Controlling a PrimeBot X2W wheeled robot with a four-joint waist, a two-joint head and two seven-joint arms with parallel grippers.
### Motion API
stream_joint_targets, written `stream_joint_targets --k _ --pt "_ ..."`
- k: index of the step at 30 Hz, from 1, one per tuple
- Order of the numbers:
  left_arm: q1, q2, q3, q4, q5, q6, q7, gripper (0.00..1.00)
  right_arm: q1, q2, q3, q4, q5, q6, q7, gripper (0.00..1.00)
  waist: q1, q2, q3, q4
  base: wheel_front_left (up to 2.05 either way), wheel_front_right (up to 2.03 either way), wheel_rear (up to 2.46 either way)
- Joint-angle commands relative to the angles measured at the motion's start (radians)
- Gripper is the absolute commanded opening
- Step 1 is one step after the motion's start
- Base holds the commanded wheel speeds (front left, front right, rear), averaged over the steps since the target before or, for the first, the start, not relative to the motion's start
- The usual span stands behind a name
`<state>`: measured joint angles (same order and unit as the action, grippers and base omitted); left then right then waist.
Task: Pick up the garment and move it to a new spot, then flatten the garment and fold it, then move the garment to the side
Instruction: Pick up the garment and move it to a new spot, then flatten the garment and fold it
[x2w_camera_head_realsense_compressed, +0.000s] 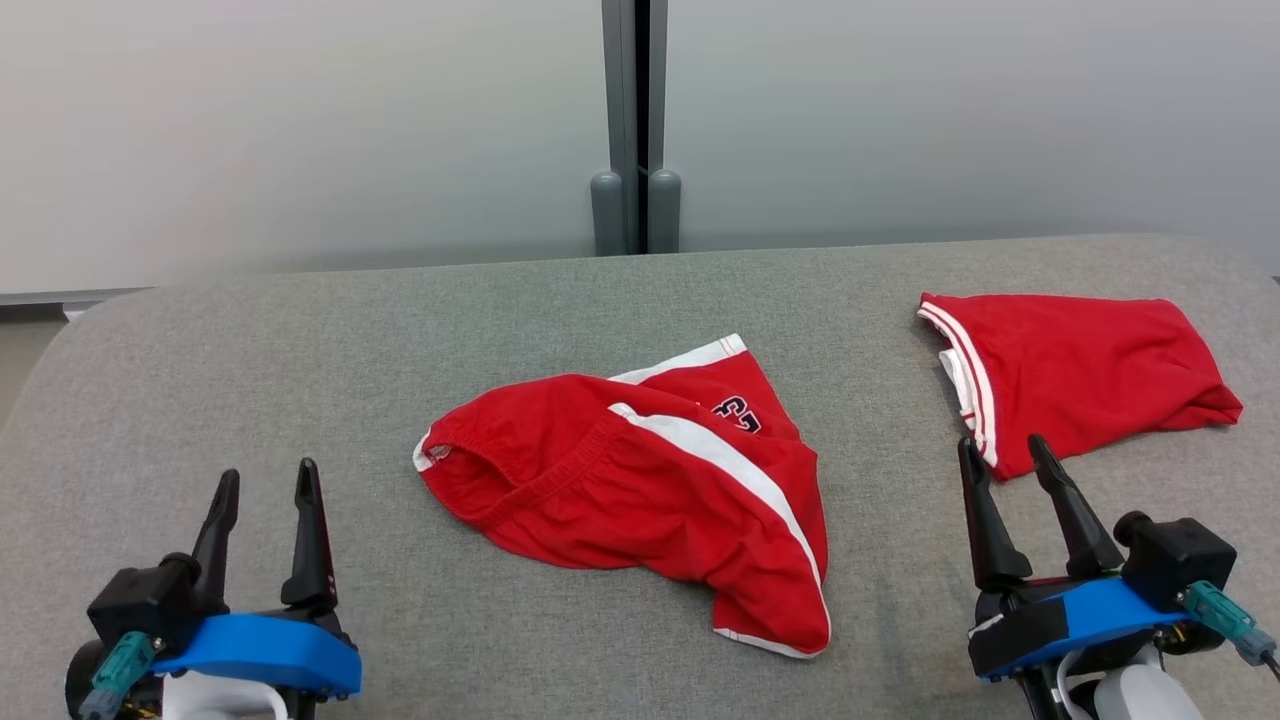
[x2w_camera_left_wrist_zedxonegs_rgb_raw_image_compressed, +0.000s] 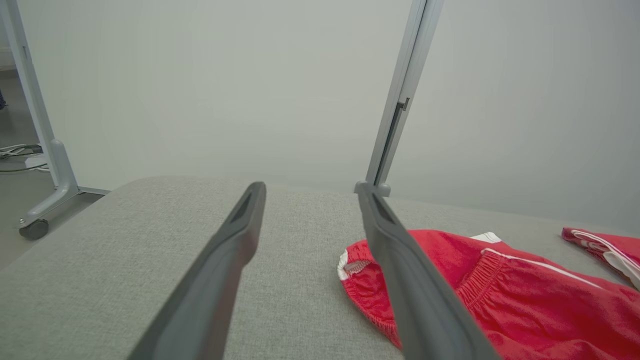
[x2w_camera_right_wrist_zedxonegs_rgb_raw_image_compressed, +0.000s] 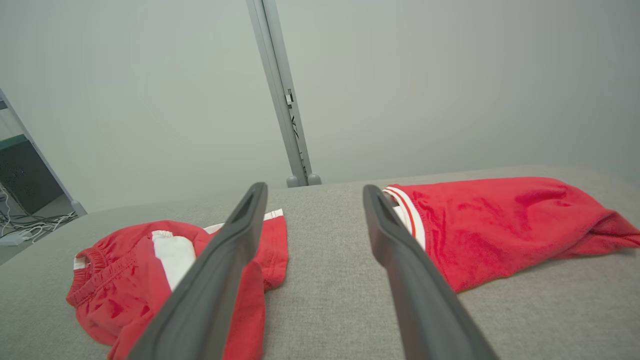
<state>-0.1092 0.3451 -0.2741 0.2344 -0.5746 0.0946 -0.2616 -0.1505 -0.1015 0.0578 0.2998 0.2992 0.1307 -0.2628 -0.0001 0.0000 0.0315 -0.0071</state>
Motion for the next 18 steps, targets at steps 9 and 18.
stream_joint_targets --k 9,18 --pt "0.03 -0.067 0.068 0.039 0.077 -0.086 -0.004 1.0 0.012 0.003 0.003 0.002 -0.003 0.0 -0.002 1.0 0.0001 0.0 -0.013 -0.004 0.0 0.0 0.0" --pt "-0.085 -0.042 0.017 0.075 0.008 -0.195 0.143 1.0 -0.021 0.012 0.015 -0.012 -0.005 0.0 -0.002 1.0 0.0001 0.0 0.025 -0.034 0.0 0.0 0.0"
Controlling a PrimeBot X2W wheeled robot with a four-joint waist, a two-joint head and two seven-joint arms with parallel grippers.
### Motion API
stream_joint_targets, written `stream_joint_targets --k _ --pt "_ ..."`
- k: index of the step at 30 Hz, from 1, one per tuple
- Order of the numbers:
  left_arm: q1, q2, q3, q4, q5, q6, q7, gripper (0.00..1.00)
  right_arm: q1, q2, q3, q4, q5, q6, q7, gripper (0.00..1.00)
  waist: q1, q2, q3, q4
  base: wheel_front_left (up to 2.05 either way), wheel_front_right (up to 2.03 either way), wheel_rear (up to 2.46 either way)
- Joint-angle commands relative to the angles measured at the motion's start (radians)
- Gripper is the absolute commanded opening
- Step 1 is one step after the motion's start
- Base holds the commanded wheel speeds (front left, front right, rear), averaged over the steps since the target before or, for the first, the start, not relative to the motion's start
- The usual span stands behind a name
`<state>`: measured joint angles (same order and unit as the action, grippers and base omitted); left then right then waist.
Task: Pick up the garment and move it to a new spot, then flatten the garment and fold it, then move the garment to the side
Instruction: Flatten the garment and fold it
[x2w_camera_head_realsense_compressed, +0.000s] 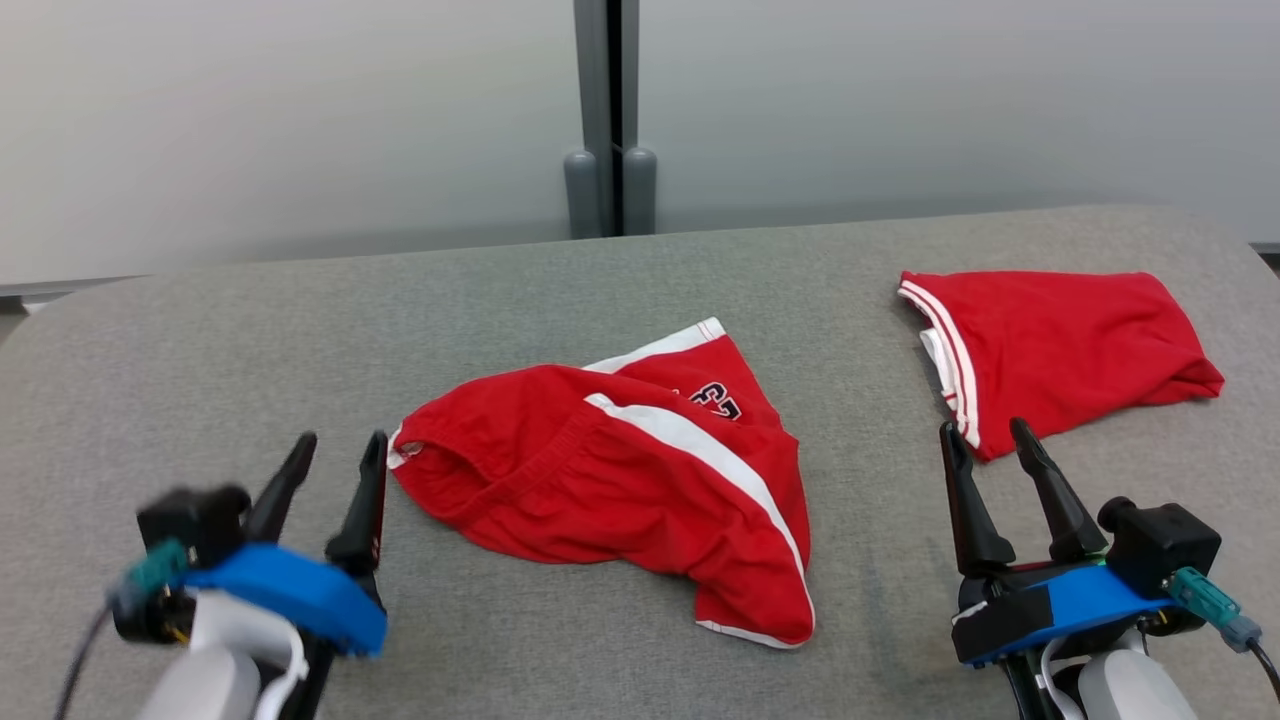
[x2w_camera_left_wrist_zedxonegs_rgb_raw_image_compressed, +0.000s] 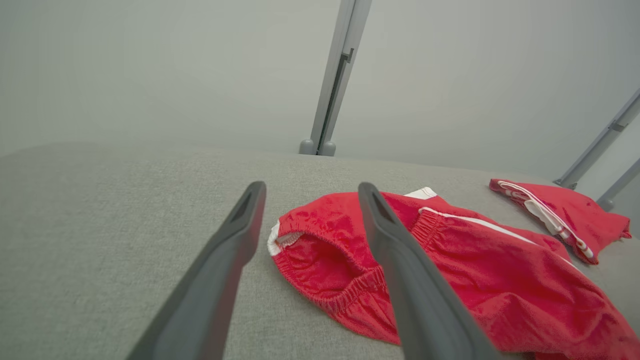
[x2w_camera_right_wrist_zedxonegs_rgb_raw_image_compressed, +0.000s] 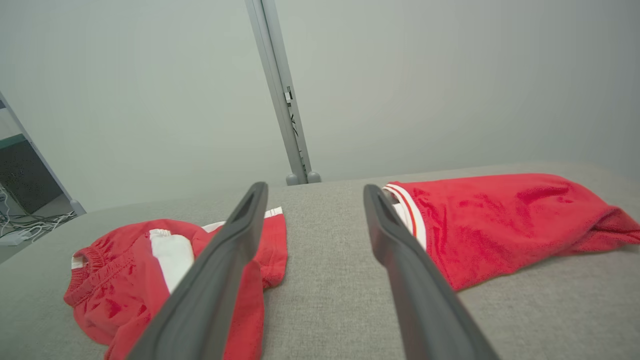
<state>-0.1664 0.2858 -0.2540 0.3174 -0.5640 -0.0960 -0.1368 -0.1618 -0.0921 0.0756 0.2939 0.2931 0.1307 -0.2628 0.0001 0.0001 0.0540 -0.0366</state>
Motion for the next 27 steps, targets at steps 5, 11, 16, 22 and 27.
stream_joint_targets --k 5,11,16,22,27 --pt "-0.172 0.097 -0.06 -0.041 -0.11 -0.029 0.337 1.0 -0.026 0.02 -0.013 -0.017 0.006 0.0 -0.002 1.0 -0.0001 -0.0001 0.031 -0.05 0.0 0.0 0.0" --pt "-0.323 0.177 -0.114 -0.042 -0.341 -0.037 0.762 1.0 -0.056 0.035 -0.001 -0.032 0.011 0.0 -0.002 1.0 -0.0001 -0.0001 0.076 -0.131 0.0 0.0 0.0" --pt "-0.413 0.223 -0.146 -0.017 -0.474 -0.035 1.005 1.0 -0.08 0.04 0.023 -0.038 0.02 0.0 -0.002 1.0 -0.0001 -0.0001 0.111 -0.202 0.0 0.0 0.0" --pt "-0.495 0.233 -0.158 0.062 -0.549 -0.025 1.157 1.0 -0.109 0.042 0.066 -0.044 0.062 0.0 -0.002 1.0 -0.0001 -0.0001 0.156 -0.278 0.0 0.0 0.0" --pt "-0.545 0.247 -0.177 0.129 -0.538 -0.017 1.22 1.0 -0.123 0.041 0.084 -0.048 0.09 0.0 -0.002 1.0 -0.0001 -0.0001 0.184 -0.327 0.0 0.0 0.0"
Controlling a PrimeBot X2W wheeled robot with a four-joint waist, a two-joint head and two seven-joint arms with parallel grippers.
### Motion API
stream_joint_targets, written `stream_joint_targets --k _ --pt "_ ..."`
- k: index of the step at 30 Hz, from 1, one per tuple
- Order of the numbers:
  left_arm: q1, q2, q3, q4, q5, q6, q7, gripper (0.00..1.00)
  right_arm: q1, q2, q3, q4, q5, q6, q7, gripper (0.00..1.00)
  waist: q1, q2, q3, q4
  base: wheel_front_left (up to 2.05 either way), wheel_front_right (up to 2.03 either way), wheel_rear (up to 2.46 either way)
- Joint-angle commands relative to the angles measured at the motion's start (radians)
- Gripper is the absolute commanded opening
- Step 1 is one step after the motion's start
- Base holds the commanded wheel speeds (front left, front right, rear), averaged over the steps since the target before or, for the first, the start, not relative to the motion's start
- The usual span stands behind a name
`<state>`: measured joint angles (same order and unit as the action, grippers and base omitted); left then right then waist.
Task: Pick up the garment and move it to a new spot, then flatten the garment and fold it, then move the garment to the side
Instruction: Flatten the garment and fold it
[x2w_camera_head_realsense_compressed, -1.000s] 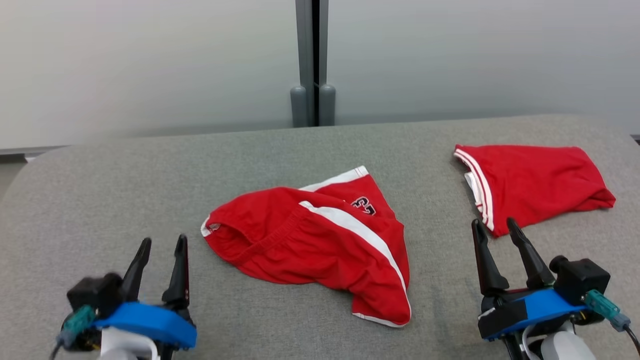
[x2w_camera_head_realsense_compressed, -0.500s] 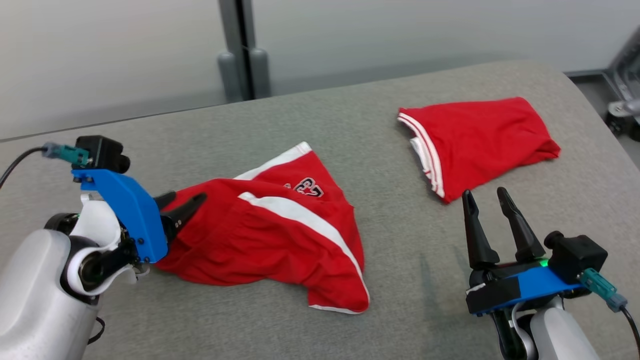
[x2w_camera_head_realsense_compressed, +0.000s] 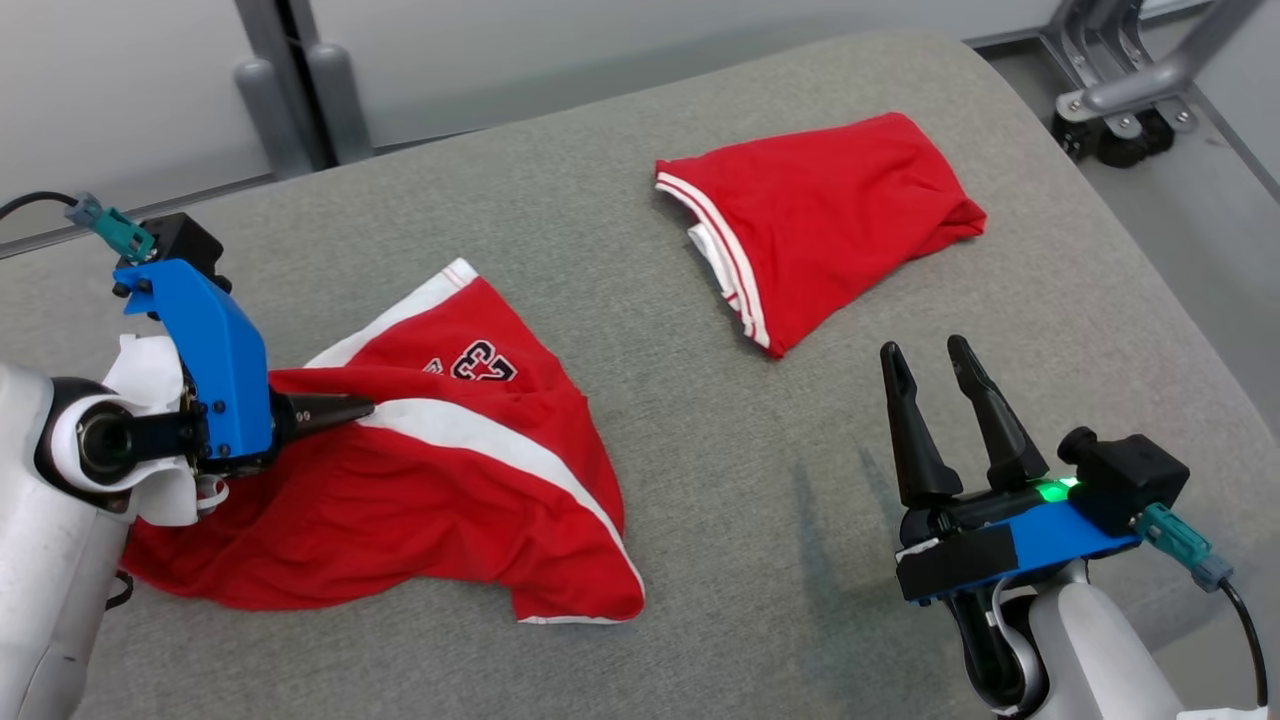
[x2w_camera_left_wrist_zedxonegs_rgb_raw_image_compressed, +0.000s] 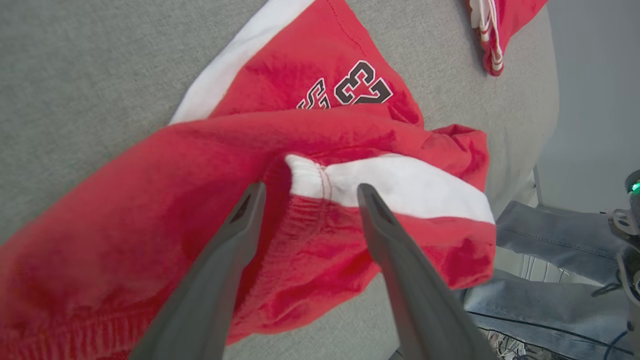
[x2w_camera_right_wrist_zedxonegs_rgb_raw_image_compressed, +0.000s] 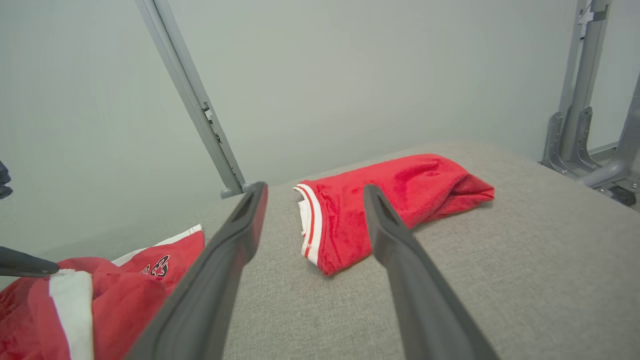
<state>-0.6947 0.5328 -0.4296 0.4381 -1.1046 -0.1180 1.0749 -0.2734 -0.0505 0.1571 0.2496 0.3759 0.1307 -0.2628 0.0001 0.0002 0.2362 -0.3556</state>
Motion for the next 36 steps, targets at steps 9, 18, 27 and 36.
stream_joint_targets --k 9,18,27,36 --pt "-0.039 -0.001 -0.014 0.046 -0.021 -0.001 0.056 0.09 0.007 0.0 -0.013 -0.007 0.014 0.0 -0.002 1.0 -0.0001 -0.0002 0.002 -0.028 0.0 0.0 0.0" --pt "0.0 -0.022 -0.012 -0.023 -0.097 -0.014 0.057 0.0 0.024 0.0 -0.037 0.007 -0.027 0.0 -0.002 1.0 -0.0001 -0.0002 -0.048 0.07 0.0 0.0 0.0" --pt "0.158 0.062 0.017 -0.259 -0.165 -0.013 0.013 0.0 0.041 -0.001 -0.064 0.032 -0.079 0.0 -0.002 1.0 -0.0001 -0.0002 -0.12 0.238 0.0 0.0 0.0" --pt "0.423 0.133 0.065 -0.356 -0.137 -0.013 -0.178 0.0 0.062 -0.016 -0.077 0.042 -0.088 0.0 -0.002 1.0 -0.0001 -0.0002 -0.154 0.342 0.0 0.0 0.0"
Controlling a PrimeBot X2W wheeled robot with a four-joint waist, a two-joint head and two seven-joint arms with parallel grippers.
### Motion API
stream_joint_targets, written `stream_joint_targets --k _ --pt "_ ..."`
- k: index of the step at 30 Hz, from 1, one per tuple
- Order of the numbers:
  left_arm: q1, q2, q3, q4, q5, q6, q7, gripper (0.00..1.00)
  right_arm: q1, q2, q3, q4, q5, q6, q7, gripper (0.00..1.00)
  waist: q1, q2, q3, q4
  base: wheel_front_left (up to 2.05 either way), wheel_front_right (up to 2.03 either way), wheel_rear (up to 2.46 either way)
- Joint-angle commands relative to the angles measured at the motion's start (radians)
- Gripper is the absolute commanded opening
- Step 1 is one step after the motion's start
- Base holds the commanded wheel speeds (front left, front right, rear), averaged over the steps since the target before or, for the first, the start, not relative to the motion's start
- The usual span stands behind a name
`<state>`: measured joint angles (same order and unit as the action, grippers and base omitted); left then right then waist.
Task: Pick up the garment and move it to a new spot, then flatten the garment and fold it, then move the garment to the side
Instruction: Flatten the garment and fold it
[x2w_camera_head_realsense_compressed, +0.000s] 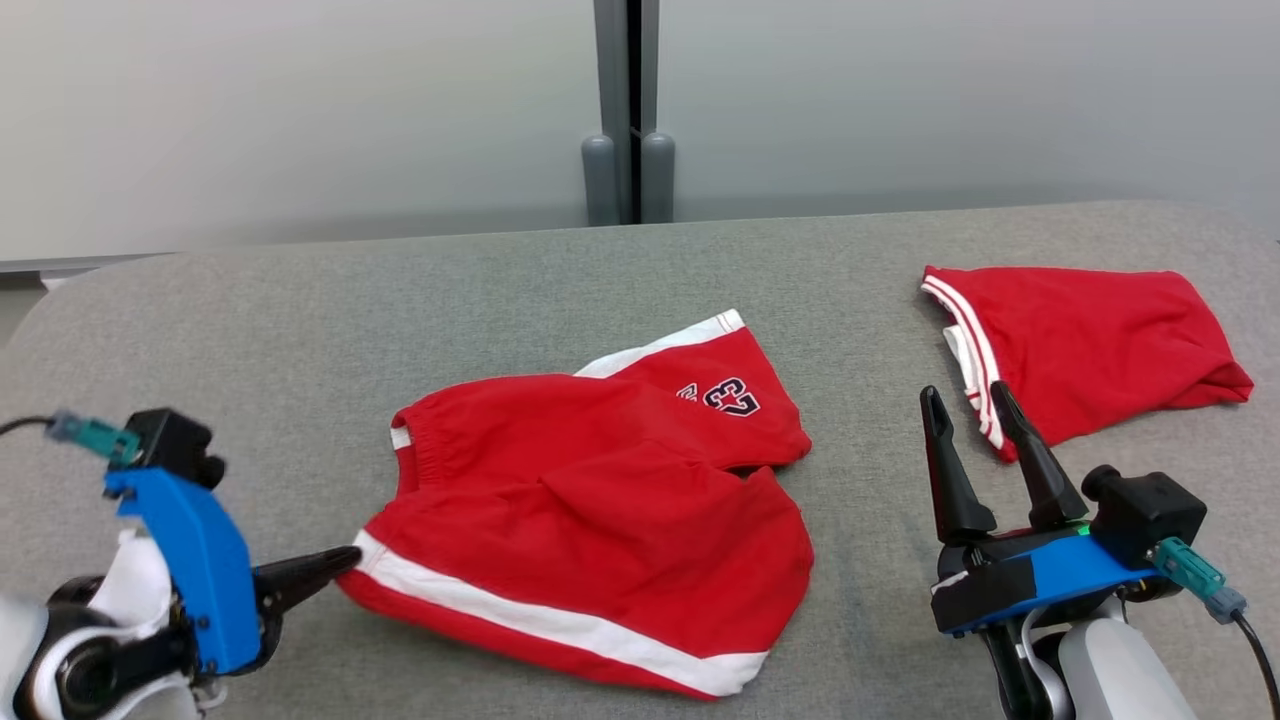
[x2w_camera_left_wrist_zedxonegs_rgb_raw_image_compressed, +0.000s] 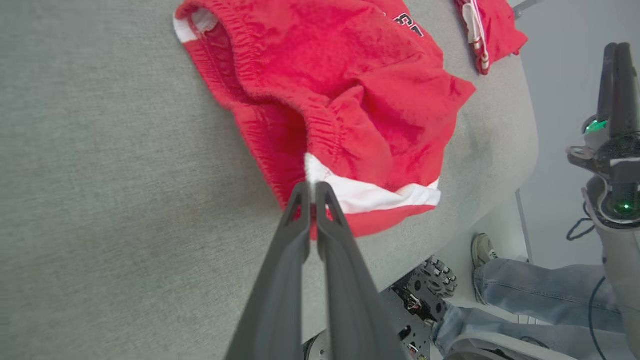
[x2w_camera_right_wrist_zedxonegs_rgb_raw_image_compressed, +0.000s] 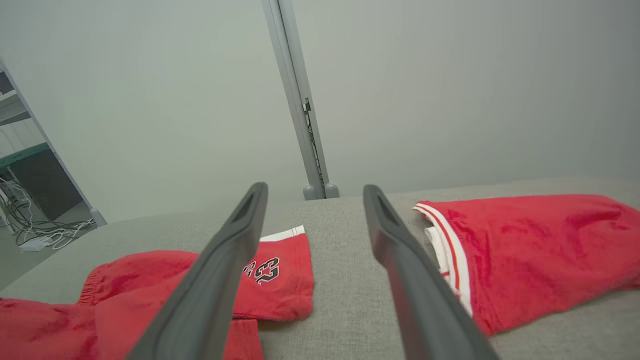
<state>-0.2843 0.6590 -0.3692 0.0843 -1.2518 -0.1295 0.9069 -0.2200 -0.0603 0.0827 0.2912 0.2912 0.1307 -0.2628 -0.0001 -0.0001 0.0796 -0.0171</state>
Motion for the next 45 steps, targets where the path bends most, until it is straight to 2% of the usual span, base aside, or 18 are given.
stream_joint_targets --k 1,7,12,13,14,15,20,23,26,29,34,37,43,45 --pt "0.047 0.013 0.012 0.005 0.044 -0.002 -0.089 0.0 0.009 -0.009 -0.003 -0.002 -0.004 0.0 -0.002 1.0 0.0001 0.0001 0.003 0.01 0.0 0.0 0.0" --pt "0.144 0.012 0.03 0.068 0.083 -0.002 -0.294 0.0 0.021 -0.025 -0.008 -0.001 0.0 0.0 -0.002 1.0 0.0001 0.0001 -0.004 0.017 0.0 0.0 0.0" --pt "0.19 -0.006 0.001 0.148 0.126 -0.002 -0.433 0.0 0.031 -0.033 -0.02 -0.006 0.001 0.0 -0.002 1.0 0.0001 0.0001 -0.007 0.022 0.0 0.0 0.0" --pt "0.191 -0.011 -0.007 0.164 0.132 -0.002 -0.459 0.13 0.033 -0.035 -0.023 -0.005 0.002 0.0 -0.002 1.0 0.0001 0.0001 -0.007 0.024 0.0 0.0 0.0" --pt "0.191 -0.019 -0.018 0.178 0.137 -0.002 -0.483 0.74 0.034 -0.035 -0.024 -0.004 0.002 0.0 -0.002 1.0 0.0001 0.0001 -0.008 0.026 0.0 0.0 0.0" --pt "0.189 -0.027 -0.031 0.185 0.139 -0.002 -0.506 1.0 0.035 -0.034 -0.023 -0.002 0.001 0.0 -0.002 1.0 0.0001 0.0001 -0.009 0.03 0.0 0.0 0.0" --pt "0.163 -0.011 -0.079 0.19 0.205 -0.002 -0.65 1.0 0.04 -0.035 -0.019 0.006 -0.002 0.0 -0.002 1.0 0.0001 0.0001 -0.024 0.042 0.0 0.0 0.0" --pt "0.162 0.009 -0.082 0.178 0.282 -0.002 -0.761 1.0 0.047 -0.036 -0.022 0.006 0.0 0.0 -0.002 1.0 0.0001 0.0001 -0.037 0.052 0.0 0.0 0.0" --pt "0.155 -0.009 -0.072 0.156 0.356 0.035 -0.875 1.0 0.057 -0.039 -0.024 0.003 0.002 0.0 -0.002 1.0 0.0001 0.0001 -0.046 0.064 0.0 0.0 0.0" --pt "0.166 -0.058 -0.062 0.135 0.42 0.111 -0.986 1.0 0.065 -0.042 -0.018 0.006 0.003 0.0 -0.002 1.0 0.0001 0.0001 -0.047 0.07 0.0 0.0 0.0" --pt "0.174 -0.165 -0.082 0.143 0.533 0.203 -1.143 1.0 0.09 -0.041 -0.014 0.014 0.009 0.0 -0.002 1.0 0.0001 0.0001 -0.052 0.081 0.0 0.0 0.0" --pt "0.175 -0.249 -0.076 0.161 0.583 0.215 -1.169 1.0 0.103 -0.038 0.016 0.028 0.009 0.0 -0.002 1.0 0.0001 0.0001 -0.052 0.08 0.0 0.0 0.0" --pt "0.211 -0.338 0.047 0.151 0.745 0.238 -1.172 1.0 0.126 -0.032 0.038 0.04 0.019 0.0 -0.002 1.0 0.0001 0.0001 -0.056 0.077 0.0 0.0 0.0" --pt "0.225 -0.364 0.09 0.152 0.771 0.218 -1.173 1.0 0.136 -0.037 0.051 0.049 0.015 0.0 -0.002 1.0 0.0001 0.0001 -0.06 0.076 0.0 0.0 0.0"
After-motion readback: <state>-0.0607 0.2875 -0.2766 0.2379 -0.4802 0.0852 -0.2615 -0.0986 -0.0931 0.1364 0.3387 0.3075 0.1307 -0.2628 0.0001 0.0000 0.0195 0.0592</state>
